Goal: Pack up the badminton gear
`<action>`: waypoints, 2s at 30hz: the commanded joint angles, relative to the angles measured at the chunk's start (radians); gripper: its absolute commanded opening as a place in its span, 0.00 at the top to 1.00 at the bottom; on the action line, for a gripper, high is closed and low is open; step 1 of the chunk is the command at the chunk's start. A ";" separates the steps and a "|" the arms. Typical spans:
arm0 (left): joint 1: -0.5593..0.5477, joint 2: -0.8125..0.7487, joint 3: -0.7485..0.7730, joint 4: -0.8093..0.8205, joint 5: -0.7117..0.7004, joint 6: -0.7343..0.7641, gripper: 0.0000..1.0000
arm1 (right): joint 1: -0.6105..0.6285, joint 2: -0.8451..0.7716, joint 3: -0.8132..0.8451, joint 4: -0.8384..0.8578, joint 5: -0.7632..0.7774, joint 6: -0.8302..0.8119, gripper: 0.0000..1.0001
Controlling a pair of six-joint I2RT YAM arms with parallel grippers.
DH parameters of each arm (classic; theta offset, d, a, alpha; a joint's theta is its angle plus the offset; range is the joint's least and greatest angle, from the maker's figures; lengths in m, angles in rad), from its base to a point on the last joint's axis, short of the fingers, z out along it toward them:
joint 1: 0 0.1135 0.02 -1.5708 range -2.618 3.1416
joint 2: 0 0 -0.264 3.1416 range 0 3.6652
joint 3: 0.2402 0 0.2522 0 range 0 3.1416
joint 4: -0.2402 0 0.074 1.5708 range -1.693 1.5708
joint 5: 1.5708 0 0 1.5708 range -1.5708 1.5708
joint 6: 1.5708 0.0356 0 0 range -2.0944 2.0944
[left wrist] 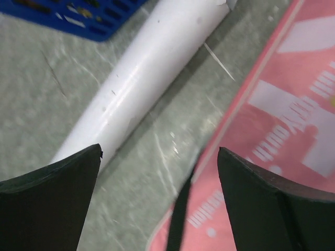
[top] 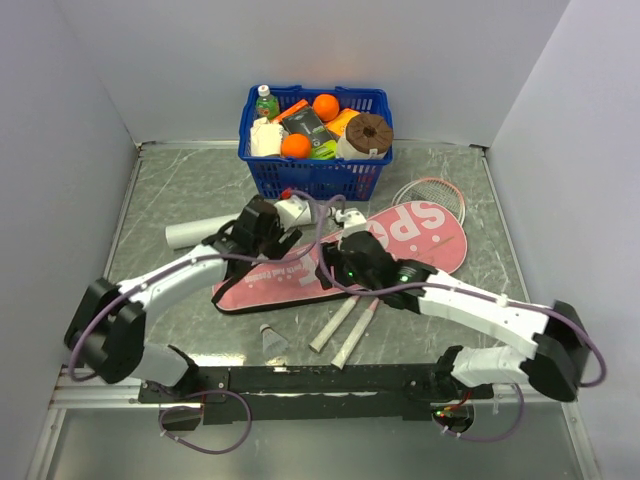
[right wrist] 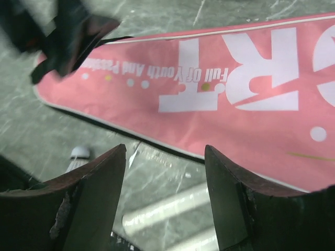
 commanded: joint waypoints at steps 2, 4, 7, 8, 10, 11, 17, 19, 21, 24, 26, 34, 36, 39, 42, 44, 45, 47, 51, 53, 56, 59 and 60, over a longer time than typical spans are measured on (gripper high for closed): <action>0.022 0.133 0.123 0.079 -0.030 0.251 0.02 | -0.005 -0.149 -0.049 -0.046 -0.061 -0.041 0.30; 0.025 0.177 0.163 0.081 -0.032 0.308 0.02 | -0.005 -0.177 -0.059 -0.060 -0.061 -0.041 0.30; 0.031 0.280 0.232 0.056 -0.045 0.375 0.03 | -0.003 -0.197 -0.069 -0.082 -0.044 -0.042 0.30; 0.034 0.326 0.252 0.052 -0.045 0.388 0.03 | -0.005 -0.200 -0.070 -0.086 -0.041 -0.042 0.29; 0.056 0.361 0.299 0.035 -0.027 0.408 0.03 | -0.005 -0.212 -0.073 -0.094 -0.041 -0.041 0.29; 0.062 0.389 0.309 0.039 -0.024 0.414 0.03 | -0.003 -0.216 -0.076 -0.096 -0.043 -0.041 0.29; 0.097 0.490 0.382 0.055 -0.015 0.468 0.02 | -0.005 -0.222 -0.095 -0.066 -0.081 -0.030 0.29; 0.105 0.518 0.388 0.061 -0.006 0.478 0.03 | -0.003 -0.206 -0.093 -0.065 -0.087 -0.027 0.29; 0.110 0.535 0.399 0.061 0.013 0.478 0.04 | -0.003 -0.196 -0.090 -0.065 -0.087 -0.025 0.29; 0.111 0.568 0.424 0.035 0.027 0.478 0.07 | -0.003 -0.186 -0.086 -0.057 -0.087 -0.030 0.29; 0.111 0.584 0.428 0.030 0.030 0.485 0.07 | -0.003 -0.177 -0.075 -0.060 -0.086 -0.031 0.29; 0.125 0.641 0.457 -0.007 0.031 0.526 0.06 | -0.005 -0.180 -0.082 -0.051 -0.104 -0.019 0.29; 0.125 0.662 0.471 -0.013 0.031 0.532 0.08 | -0.003 -0.185 -0.089 -0.050 -0.101 -0.016 0.29; 0.125 0.699 0.496 -0.043 0.036 0.532 0.13 | -0.002 -0.199 -0.101 -0.053 -0.101 -0.015 0.29; 0.125 0.719 0.503 -0.053 0.036 0.529 0.21 | -0.003 -0.209 -0.110 -0.057 -0.095 -0.010 0.29; 0.122 0.720 0.499 -0.054 0.036 0.532 0.28 | -0.005 -0.222 -0.121 -0.057 -0.092 -0.008 0.29; 0.120 0.719 0.496 -0.057 0.034 0.532 0.31 | -0.003 -0.226 -0.124 -0.057 -0.092 -0.007 0.29; 0.119 0.717 0.490 -0.056 0.027 0.532 0.49 | -0.005 -0.234 -0.130 -0.056 -0.090 -0.004 0.29; 0.097 0.691 0.467 -0.051 -0.008 0.531 0.57 | -0.003 -0.245 -0.133 -0.056 -0.099 -0.001 0.29; 0.091 0.655 0.465 -0.060 -0.028 0.523 0.68 | -0.003 -0.246 -0.130 -0.060 -0.107 -0.004 0.29; 0.068 0.575 0.442 -0.073 -0.054 0.503 0.74 | -0.005 -0.254 -0.107 -0.088 -0.115 -0.011 0.29; 0.033 0.483 0.396 -0.083 -0.119 0.494 0.84 | -0.003 -0.272 -0.073 -0.137 -0.116 -0.016 0.29; 0.018 0.461 0.387 -0.091 -0.133 0.476 0.84 | -0.003 -0.288 -0.055 -0.148 -0.118 -0.022 0.29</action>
